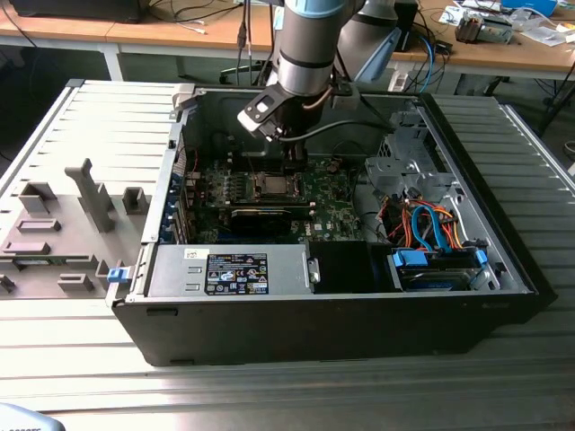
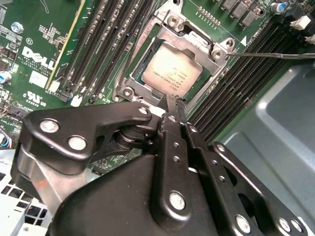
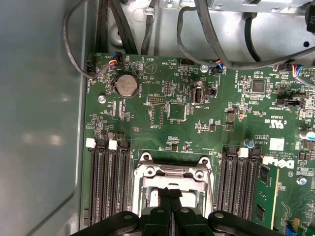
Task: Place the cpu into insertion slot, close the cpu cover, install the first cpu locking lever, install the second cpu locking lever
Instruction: 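Close the cpu cover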
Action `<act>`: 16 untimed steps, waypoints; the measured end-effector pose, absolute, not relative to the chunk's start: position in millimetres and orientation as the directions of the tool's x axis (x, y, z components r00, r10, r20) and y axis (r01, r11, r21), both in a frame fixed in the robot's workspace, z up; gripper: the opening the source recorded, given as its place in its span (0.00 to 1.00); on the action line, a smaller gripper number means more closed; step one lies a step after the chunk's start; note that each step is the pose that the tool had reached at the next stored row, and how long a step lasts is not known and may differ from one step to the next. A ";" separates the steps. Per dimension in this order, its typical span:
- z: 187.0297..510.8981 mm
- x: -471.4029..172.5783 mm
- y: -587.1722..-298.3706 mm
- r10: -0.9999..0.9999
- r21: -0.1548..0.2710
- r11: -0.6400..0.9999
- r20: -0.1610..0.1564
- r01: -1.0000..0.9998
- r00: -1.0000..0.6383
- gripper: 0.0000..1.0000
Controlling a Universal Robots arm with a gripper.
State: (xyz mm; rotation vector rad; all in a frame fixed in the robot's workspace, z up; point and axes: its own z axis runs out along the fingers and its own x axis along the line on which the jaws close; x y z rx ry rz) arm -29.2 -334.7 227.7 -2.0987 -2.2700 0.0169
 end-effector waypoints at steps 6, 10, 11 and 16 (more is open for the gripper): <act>226.0 -30.8 -334.7 0.997 -0.042 0.079 0.029 0.996 -0.078 0.11; 224.9 -31.9 -334.7 0.997 -0.042 0.079 0.029 0.996 -0.078 0.11; 224.6 -32.1 -334.7 0.997 -0.042 0.079 0.029 0.996 -0.078 0.11; 223.2 -33.3 -334.7 0.997 -0.042 0.079 0.029 0.996 -0.078 0.11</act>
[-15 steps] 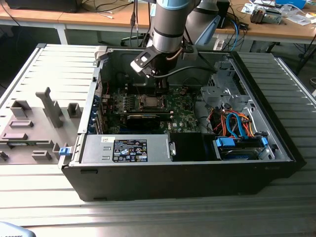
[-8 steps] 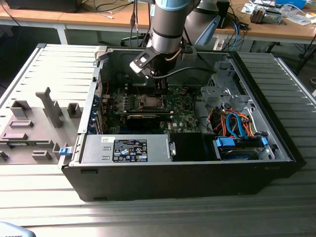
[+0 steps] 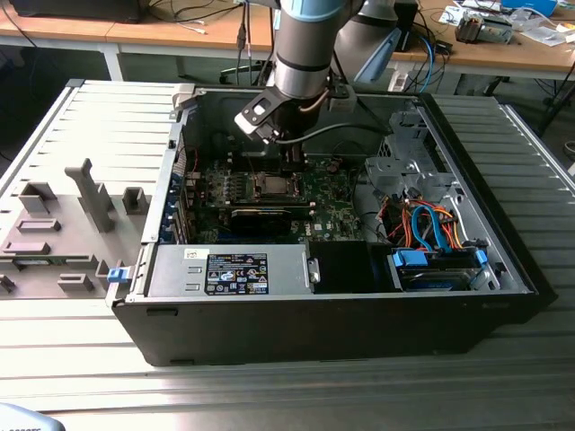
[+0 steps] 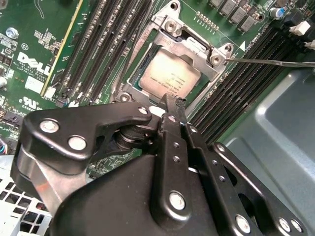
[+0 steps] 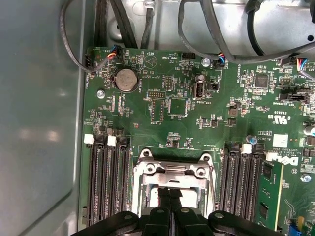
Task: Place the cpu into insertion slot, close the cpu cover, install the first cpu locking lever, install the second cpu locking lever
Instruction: 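Close the cpu cover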
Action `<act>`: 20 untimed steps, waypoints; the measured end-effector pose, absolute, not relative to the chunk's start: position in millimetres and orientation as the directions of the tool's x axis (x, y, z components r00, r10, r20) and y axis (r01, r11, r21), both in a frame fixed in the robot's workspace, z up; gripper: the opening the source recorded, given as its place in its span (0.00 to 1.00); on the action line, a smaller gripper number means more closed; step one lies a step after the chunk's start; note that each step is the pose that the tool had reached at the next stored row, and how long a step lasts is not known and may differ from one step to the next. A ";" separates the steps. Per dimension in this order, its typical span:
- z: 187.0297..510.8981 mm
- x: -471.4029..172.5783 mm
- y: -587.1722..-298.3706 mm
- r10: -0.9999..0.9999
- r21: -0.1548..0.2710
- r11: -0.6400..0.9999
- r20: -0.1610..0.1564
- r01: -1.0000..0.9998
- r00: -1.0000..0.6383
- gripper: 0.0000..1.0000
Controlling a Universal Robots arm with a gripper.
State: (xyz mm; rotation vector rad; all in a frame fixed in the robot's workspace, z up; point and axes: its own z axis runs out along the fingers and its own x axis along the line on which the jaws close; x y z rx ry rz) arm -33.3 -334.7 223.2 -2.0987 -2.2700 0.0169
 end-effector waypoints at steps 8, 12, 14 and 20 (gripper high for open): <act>221.1 -34.9 -334.7 0.997 -0.042 0.079 0.029 0.996 -0.078 0.11; 219.5 -35.9 -334.7 0.997 -0.042 0.079 0.029 0.996 -0.078 0.11; 217.8 -36.2 -334.7 0.997 -0.042 0.079 0.029 0.996 -0.078 0.11; 214.1 -40.4 -334.7 0.997 -0.042 0.079 0.029 0.996 -0.078 0.11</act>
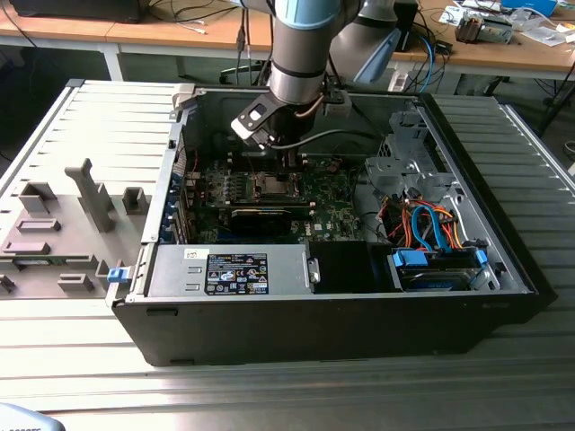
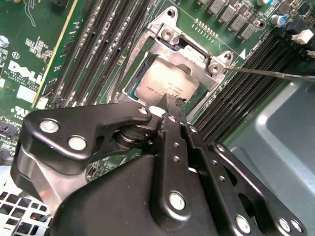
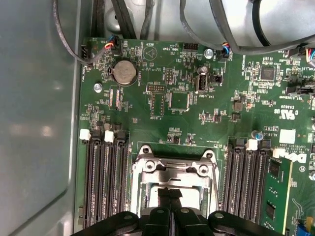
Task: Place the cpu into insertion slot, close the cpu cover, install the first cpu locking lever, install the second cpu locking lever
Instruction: 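Close the cpu cover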
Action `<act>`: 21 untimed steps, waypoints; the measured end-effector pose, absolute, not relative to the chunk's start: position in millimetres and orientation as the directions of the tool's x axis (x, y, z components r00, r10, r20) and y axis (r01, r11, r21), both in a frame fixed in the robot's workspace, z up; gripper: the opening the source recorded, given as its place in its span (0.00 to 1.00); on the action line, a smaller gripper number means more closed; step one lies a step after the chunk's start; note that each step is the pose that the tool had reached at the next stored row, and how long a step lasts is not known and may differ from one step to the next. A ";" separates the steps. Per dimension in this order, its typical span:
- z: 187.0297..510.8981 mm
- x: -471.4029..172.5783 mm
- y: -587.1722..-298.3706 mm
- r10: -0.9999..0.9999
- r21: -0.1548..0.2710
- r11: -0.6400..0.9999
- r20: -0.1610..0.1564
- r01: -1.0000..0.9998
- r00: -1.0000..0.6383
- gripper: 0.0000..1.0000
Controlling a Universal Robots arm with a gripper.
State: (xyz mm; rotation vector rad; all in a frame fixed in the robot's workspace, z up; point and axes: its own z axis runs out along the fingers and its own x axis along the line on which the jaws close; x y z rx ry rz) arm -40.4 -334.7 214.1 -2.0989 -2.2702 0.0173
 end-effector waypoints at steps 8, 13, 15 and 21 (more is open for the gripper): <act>209.2 -66.4 -334.7 0.997 -0.039 0.079 0.028 0.996 -0.078 0.11; 206.2 -69.3 -334.7 0.997 -0.040 0.079 0.028 0.996 -0.078 0.11; 206.1 -69.4 -334.7 0.997 -0.039 0.079 0.028 0.996 -0.078 0.11; 206.1 -62.5 -334.8 0.996 -0.039 0.080 0.028 0.996 -0.079 0.11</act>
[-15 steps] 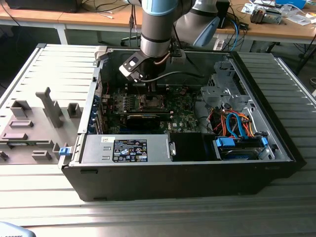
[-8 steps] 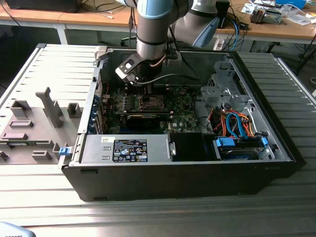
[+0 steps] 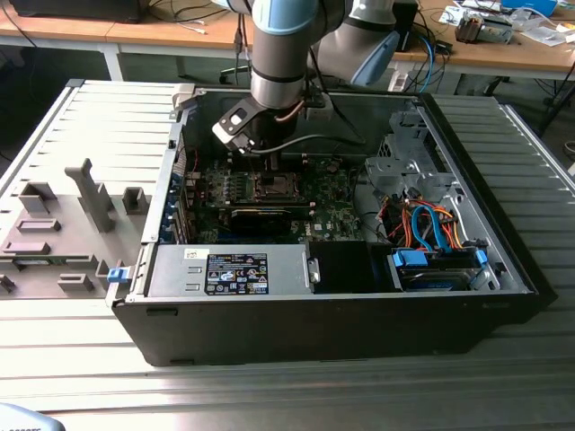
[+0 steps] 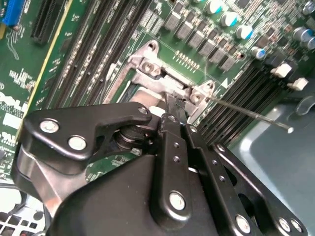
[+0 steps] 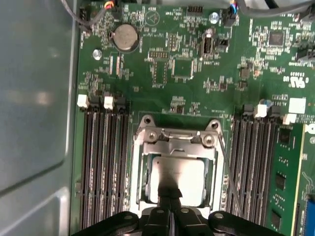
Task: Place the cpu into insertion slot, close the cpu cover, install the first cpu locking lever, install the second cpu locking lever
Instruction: 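Close the cpu cover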
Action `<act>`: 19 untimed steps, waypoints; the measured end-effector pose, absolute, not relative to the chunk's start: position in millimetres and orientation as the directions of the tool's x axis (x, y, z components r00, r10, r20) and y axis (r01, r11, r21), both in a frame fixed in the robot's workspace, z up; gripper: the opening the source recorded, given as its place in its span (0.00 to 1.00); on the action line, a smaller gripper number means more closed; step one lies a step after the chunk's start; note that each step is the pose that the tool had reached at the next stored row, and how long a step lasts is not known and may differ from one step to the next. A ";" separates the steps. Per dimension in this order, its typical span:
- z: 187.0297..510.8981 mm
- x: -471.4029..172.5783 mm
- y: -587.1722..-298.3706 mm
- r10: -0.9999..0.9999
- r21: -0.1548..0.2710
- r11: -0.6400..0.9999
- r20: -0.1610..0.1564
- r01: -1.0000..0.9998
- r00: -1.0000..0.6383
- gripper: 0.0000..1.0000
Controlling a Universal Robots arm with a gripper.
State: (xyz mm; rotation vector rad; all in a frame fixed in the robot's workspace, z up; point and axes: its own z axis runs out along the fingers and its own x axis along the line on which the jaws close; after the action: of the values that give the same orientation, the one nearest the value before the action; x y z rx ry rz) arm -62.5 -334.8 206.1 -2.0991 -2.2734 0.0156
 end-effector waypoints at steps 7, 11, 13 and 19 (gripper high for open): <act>207.8 -45.4 -334.8 0.996 -0.041 0.080 0.028 0.996 -0.079 0.11; 209.8 -40.6 -334.8 0.996 -0.044 0.080 0.028 0.996 -0.079 0.11; 210.2 -39.3 -334.8 0.996 -0.044 0.080 0.028 0.996 -0.079 0.11; 214.6 -38.6 -334.8 0.996 -0.044 0.080 0.028 0.996 -0.079 0.11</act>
State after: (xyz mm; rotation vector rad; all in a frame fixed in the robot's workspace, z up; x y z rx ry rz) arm -38.6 -334.8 214.6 -2.0964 -2.2709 0.0207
